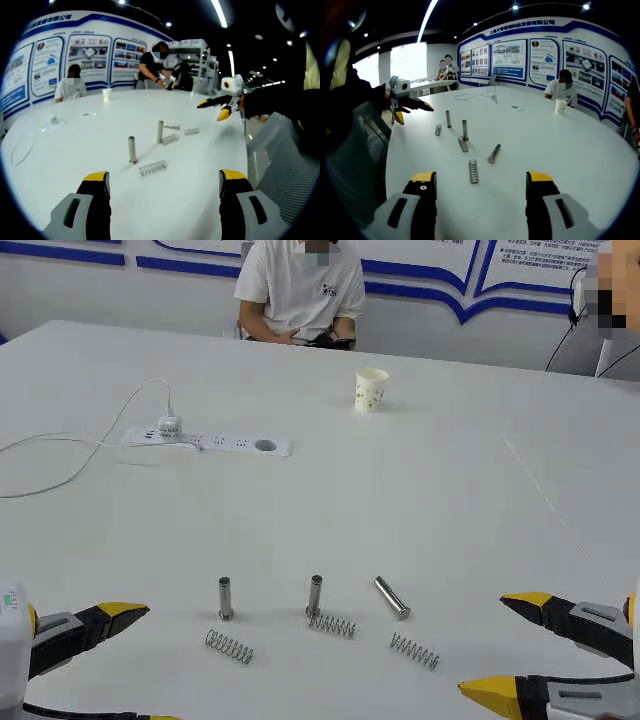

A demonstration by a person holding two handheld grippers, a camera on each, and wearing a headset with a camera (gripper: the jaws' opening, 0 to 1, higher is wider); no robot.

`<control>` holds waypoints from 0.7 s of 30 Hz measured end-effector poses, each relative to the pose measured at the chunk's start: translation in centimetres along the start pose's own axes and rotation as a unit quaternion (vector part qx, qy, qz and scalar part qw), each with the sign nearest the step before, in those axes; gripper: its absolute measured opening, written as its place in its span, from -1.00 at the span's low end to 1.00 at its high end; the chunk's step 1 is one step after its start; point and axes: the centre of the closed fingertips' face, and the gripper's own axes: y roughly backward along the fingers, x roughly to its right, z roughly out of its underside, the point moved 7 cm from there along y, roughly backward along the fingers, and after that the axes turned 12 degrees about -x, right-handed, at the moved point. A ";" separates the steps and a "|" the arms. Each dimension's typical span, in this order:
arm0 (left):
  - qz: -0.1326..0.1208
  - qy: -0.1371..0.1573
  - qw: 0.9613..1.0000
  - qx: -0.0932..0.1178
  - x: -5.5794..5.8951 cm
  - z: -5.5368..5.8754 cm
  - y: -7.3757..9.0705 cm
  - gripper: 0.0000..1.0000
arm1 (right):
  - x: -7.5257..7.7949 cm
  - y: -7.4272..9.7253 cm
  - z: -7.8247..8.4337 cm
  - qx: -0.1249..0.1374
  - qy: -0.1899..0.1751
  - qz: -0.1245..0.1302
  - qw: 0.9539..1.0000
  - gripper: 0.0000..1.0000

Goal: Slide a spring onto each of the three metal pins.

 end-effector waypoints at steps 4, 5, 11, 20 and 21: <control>0.001 -0.001 1.000 0.000 0.1 -0.1 0.0 0.84 | 0.0 0.0 0.0 -0.001 -0.003 0.001 1.000 0.46; 0.001 -0.001 1.000 0.000 0.1 -0.1 0.0 0.84 | 0.0 0.0 0.0 -0.002 -0.004 0.001 1.000 0.45; 0.001 0.000 1.000 0.002 0.0 -0.1 0.0 0.84 | 0.1 0.1 0.0 -0.003 -0.006 0.002 1.000 0.44; 0.001 0.001 1.000 0.002 0.1 -0.1 0.0 0.83 | 0.5 -0.1 -0.8 -0.002 -0.011 0.004 1.000 0.36; 0.001 0.001 1.000 0.002 0.1 -0.1 0.0 0.83 | 0.6 -0.2 -0.9 -0.001 -0.011 0.004 1.000 0.35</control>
